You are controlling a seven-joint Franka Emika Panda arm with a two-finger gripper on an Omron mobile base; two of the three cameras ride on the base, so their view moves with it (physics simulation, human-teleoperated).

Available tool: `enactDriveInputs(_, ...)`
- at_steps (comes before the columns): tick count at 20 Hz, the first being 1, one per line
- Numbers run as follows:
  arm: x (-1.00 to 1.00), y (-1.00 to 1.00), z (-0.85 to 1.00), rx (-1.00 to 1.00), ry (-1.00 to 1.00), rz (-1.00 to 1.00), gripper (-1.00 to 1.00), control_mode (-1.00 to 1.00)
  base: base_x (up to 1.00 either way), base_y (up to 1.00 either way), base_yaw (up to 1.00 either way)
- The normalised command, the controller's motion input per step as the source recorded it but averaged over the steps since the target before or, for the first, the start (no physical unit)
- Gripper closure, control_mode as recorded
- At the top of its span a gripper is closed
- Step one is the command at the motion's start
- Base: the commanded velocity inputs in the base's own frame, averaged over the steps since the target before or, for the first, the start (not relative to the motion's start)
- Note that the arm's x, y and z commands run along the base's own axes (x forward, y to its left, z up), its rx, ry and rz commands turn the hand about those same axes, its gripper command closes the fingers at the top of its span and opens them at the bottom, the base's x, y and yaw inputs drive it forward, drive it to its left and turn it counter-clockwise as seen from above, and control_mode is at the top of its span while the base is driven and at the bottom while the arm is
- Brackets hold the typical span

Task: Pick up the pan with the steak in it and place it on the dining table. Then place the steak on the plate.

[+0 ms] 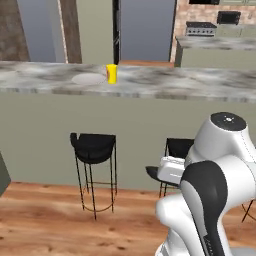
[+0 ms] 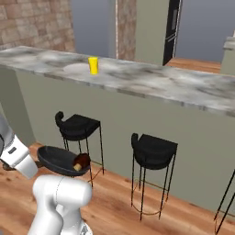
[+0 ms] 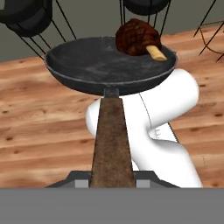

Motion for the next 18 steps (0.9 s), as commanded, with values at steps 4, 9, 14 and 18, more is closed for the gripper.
enactDriveInputs(4, 0.0, 0.0, 0.0, 0.0, 0.0, 0.0, 1.0, 1.0, 0.0, 0.93, -0.09)
enactDriveInputs(9, 0.0, 0.0, 0.0, 0.0, 0.0, 0.0, 1.0, 1.0, 0.0, 0.9, -0.09)
enactDriveInputs(14, 0.0, 0.0, 0.0, 0.0, 0.0, 0.0, 1.0, 1.0, 0.0, 0.89, -0.09)
enactDriveInputs(18, 0.0, 0.0, 0.0, 0.0, 0.0, 0.0, 1.0, 1.0, 0.0, 0.85, -0.1)
